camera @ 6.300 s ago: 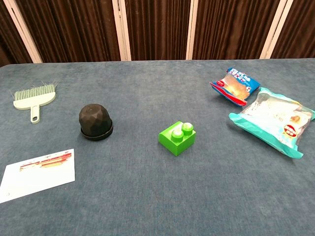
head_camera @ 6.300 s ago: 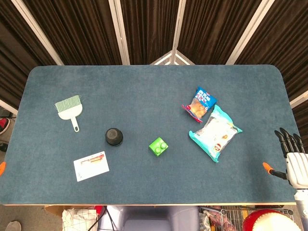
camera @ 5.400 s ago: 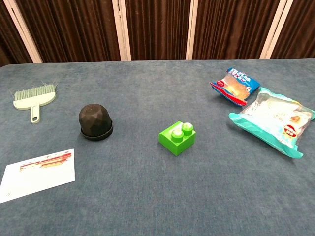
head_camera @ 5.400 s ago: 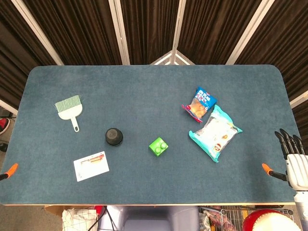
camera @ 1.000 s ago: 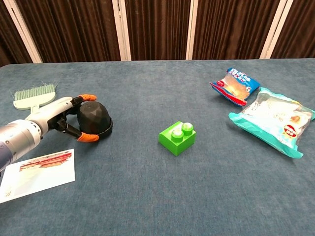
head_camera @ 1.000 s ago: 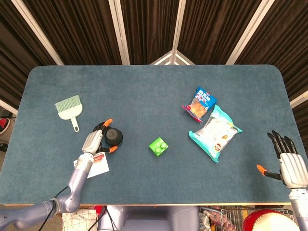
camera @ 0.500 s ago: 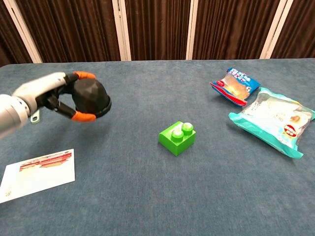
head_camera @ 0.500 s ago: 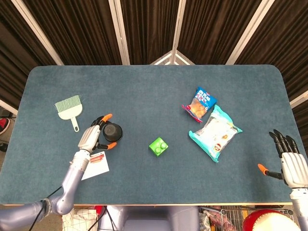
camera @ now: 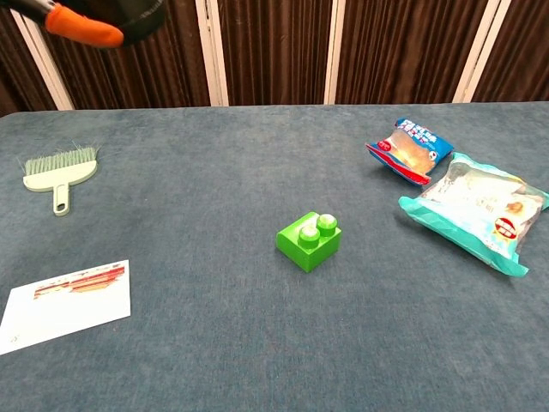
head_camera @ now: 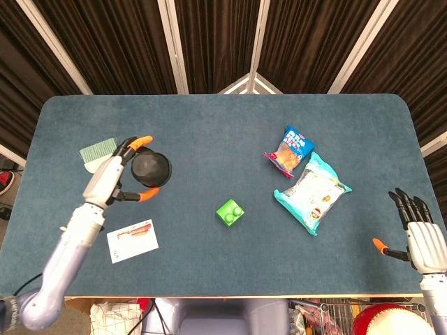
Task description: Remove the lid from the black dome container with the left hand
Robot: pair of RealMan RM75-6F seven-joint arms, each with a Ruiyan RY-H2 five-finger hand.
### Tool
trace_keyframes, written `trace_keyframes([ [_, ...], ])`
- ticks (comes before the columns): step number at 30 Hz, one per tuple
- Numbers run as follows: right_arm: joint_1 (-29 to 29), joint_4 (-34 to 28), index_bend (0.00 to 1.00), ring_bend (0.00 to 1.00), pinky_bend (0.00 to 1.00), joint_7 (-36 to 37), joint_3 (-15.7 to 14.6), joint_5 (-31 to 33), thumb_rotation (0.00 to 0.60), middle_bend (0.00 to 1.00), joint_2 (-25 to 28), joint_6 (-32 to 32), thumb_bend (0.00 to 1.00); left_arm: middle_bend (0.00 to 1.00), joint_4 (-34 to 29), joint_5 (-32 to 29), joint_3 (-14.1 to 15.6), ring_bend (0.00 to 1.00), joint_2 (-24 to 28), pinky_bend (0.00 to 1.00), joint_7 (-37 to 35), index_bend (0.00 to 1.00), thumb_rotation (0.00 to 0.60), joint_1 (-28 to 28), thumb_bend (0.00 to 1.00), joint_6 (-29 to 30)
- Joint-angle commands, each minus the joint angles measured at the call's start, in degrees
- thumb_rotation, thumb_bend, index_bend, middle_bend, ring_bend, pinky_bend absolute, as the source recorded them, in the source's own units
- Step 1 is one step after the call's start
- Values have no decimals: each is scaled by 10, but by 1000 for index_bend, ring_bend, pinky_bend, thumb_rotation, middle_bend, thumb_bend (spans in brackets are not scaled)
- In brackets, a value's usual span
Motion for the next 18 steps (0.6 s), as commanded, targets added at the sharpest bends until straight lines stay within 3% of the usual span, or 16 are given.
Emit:
trace_keyframes([
  [1, -1, -3, 0, 106, 11, 0, -1, -2, 600, 9, 0, 3, 209, 427, 100, -40, 54, 0, -45, 0, -19, 154, 600, -1, 533, -40],
  [4, -1, -4, 0, 106, 11, -1, -1, -3, 600, 9, 0, 3, 209, 422, 175, -58, 77, 0, -91, 0, -43, 153, 600, -15, 534, -78],
  [8, 1, -1, 0, 106, 11, 1, 0, 1, 600, 9, -1, -1, 209, 407, 224, -58, 79, 0, -123, 0, -56, 129, 600, -33, 533, -96],
  [11, 0, 1, 0, 106, 11, 5, 0, 1, 600, 9, -1, 0, 209, 399, 184, -36, 57, 0, -108, 0, -64, 131, 600, -35, 533, -71],
  [15, -4, 1, 0, 106, 11, 11, -2, -3, 600, 9, 1, 7, 208, 399, 90, 20, 6, 0, -76, 0, -94, 136, 600, -17, 533, 3],
  [18, -5, 0, 0, 106, 11, 13, -4, -9, 600, 9, 2, 11, 209, 398, 40, 56, -15, 0, -66, 0, -122, 136, 600, 5, 534, 56],
])
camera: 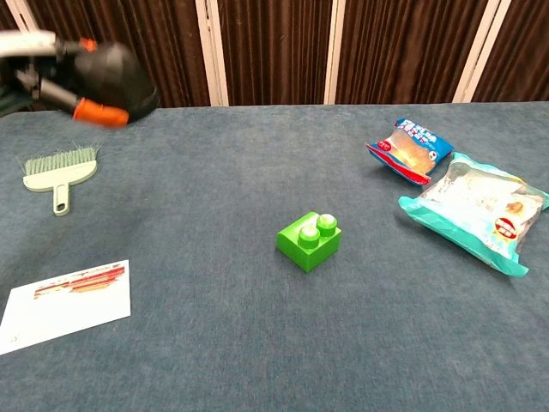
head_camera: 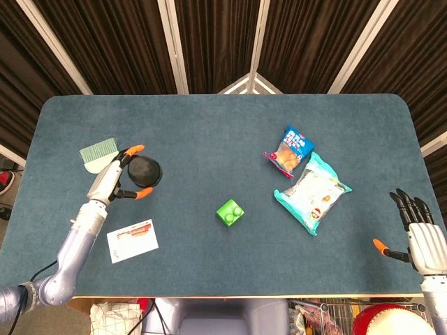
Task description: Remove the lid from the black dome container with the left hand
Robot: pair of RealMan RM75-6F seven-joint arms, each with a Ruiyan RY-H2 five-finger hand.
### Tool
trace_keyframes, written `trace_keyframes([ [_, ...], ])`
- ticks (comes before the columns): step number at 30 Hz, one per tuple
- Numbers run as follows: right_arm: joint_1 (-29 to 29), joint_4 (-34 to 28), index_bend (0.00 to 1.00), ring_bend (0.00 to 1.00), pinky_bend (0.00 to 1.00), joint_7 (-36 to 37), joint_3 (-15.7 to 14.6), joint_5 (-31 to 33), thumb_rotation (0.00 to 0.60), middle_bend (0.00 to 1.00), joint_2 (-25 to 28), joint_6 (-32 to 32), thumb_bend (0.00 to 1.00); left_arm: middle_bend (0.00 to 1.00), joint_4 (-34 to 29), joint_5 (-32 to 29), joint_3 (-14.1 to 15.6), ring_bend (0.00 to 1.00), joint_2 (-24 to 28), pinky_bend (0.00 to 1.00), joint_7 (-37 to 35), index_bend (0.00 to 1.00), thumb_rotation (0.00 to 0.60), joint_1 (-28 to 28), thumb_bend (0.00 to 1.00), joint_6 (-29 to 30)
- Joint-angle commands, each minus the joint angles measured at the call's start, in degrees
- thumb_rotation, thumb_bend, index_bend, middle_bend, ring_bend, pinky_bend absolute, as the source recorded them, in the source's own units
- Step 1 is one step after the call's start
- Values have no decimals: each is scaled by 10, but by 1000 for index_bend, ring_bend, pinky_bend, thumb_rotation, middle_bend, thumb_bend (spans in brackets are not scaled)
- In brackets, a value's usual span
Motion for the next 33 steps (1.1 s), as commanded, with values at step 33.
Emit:
trace_keyframes([
  [33, 8, -4, 0, 106, 11, -7, -4, -10, 600, 9, -3, -5, 209, 399, -27, 102, 42, 0, 5, 0, -79, 162, 600, 34, 534, 70],
])
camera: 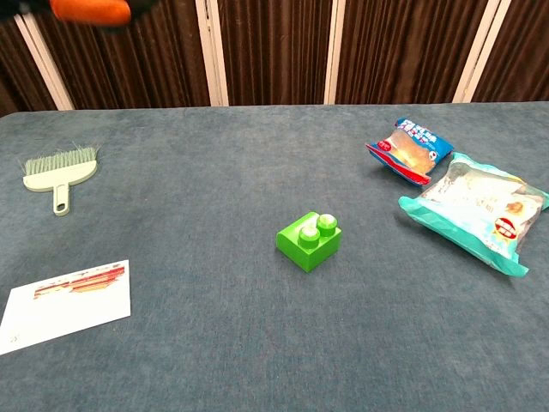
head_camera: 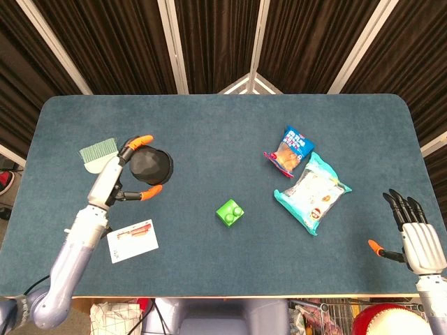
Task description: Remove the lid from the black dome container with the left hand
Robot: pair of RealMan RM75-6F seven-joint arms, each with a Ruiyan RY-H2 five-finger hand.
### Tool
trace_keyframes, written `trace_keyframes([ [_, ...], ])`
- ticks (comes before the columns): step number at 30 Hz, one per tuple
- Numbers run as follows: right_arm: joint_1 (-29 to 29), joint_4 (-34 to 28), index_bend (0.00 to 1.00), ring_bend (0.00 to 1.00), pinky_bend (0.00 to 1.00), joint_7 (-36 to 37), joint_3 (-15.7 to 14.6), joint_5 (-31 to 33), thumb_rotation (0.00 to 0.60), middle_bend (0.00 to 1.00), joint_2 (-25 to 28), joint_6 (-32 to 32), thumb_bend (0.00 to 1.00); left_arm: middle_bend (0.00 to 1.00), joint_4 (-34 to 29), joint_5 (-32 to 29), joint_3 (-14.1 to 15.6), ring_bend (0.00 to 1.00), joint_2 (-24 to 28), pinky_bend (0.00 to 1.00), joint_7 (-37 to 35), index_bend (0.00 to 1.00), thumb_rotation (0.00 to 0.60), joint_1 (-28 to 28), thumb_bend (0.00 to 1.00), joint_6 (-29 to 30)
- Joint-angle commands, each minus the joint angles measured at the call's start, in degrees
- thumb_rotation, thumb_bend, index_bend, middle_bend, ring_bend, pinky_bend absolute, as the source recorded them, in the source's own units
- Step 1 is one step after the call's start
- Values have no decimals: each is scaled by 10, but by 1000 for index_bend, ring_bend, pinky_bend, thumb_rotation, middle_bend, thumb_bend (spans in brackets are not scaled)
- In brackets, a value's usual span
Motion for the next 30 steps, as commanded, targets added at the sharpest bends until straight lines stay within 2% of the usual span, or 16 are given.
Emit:
trace_keyframes([
  [1, 1, 0, 0, 106, 11, -1, -1, -1, 600, 9, 0, -2, 209, 399, 113, 3, 53, 0, -55, 0, -20, 162, 600, 11, 533, -20],
  [6, 2, 1, 0, 106, 11, -3, -1, 0, 600, 9, -1, -4, 209, 396, 233, -32, 79, 0, -115, 0, -54, 161, 600, -11, 534, -95],
  [8, 2, 3, 0, 106, 11, -3, 0, 2, 600, 9, -1, -5, 209, 394, 259, -37, 79, 0, -130, 0, -53, 161, 600, -20, 534, -107],
  [17, 3, 2, 0, 106, 11, -4, -1, 7, 600, 9, -3, -11, 208, 388, 271, -32, 78, 0, -149, 0, -24, 162, 600, -32, 534, -99],
  [23, 4, 2, 0, 106, 11, 3, -2, 4, 600, 9, -2, -11, 209, 381, 311, -59, 85, 0, -179, 0, -2, 164, 600, -37, 533, -104],
  [30, 6, 4, 0, 106, 11, 1, -3, 6, 600, 9, -3, -16, 209, 366, 369, -62, 90, 0, -217, 0, -2, 165, 600, -42, 534, -115],
])
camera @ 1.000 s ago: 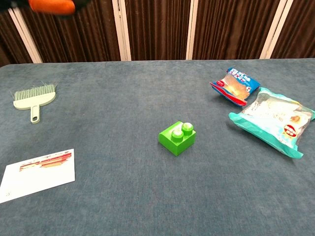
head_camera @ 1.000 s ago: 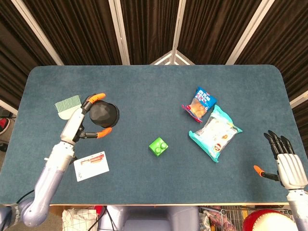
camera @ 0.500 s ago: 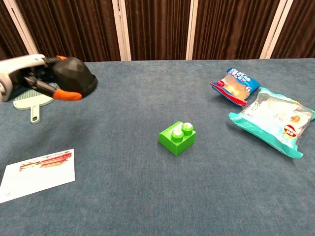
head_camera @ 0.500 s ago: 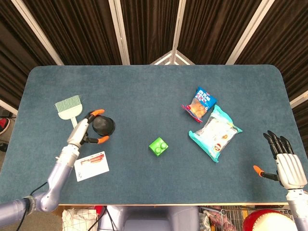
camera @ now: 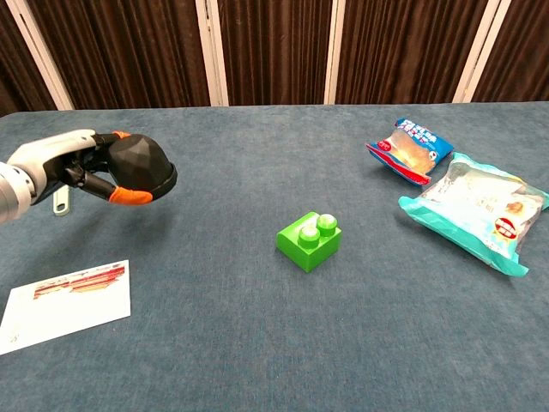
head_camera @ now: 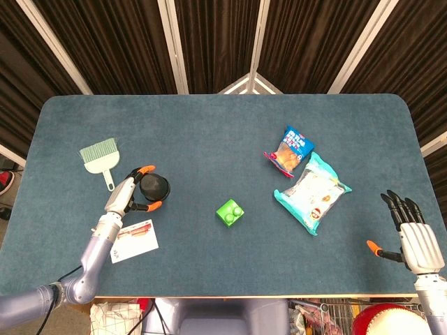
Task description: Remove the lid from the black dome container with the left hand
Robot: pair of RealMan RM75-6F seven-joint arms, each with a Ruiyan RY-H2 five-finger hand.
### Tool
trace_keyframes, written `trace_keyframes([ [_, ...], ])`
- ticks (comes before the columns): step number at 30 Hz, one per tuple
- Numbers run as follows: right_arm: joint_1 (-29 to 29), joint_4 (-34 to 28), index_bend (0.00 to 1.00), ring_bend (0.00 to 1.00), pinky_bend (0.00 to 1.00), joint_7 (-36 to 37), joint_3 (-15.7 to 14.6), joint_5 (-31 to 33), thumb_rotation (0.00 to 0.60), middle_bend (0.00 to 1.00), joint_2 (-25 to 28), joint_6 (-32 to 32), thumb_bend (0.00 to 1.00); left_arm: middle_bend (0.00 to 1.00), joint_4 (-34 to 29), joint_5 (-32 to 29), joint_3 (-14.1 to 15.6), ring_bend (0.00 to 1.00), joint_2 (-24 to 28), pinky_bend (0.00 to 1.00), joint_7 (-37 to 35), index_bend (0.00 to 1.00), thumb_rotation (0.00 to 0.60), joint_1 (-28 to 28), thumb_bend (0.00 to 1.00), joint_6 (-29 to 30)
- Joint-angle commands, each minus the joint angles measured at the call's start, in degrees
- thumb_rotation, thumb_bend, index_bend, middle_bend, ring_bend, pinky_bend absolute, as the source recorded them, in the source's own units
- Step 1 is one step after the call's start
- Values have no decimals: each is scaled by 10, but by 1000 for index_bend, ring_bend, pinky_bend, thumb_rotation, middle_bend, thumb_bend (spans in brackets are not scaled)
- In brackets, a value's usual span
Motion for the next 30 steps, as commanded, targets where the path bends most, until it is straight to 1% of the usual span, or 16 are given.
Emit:
trace_keyframes([
  [1, 1, 1, 0, 106, 11, -2, 0, 0, 600, 9, -1, -1, 209, 364, 22, 1, 2, 0, -17, 0, -5, 165, 600, -3, 534, -8],
  [6, 2, 1, 0, 106, 11, -4, -1, 1, 600, 9, -3, -5, 209, 348, 45, 13, 3, 0, -31, 0, -12, 165, 600, -4, 534, -13],
  [13, 5, 5, 0, 106, 11, 4, -2, -1, 600, 9, -4, -9, 208, 294, 70, 15, 4, 0, -45, 0, -4, 165, 600, -5, 533, -15],
  [18, 6, 6, 0, 106, 11, 8, -2, 0, 600, 9, -4, -11, 209, 277, 86, 16, 6, 0, -55, 0, 14, 164, 600, -6, 532, -9],
  [23, 7, 2, 0, 106, 11, 14, -6, -4, 600, 9, -3, -12, 209, 260, 101, 15, 14, 0, -65, 0, 52, 161, 600, -5, 528, 3],
  [30, 6, 5, 0, 106, 11, 19, -6, -4, 600, 9, -2, -10, 209, 230, 111, 17, 13, 0, -75, 0, 61, 158, 600, -1, 528, 7],
])
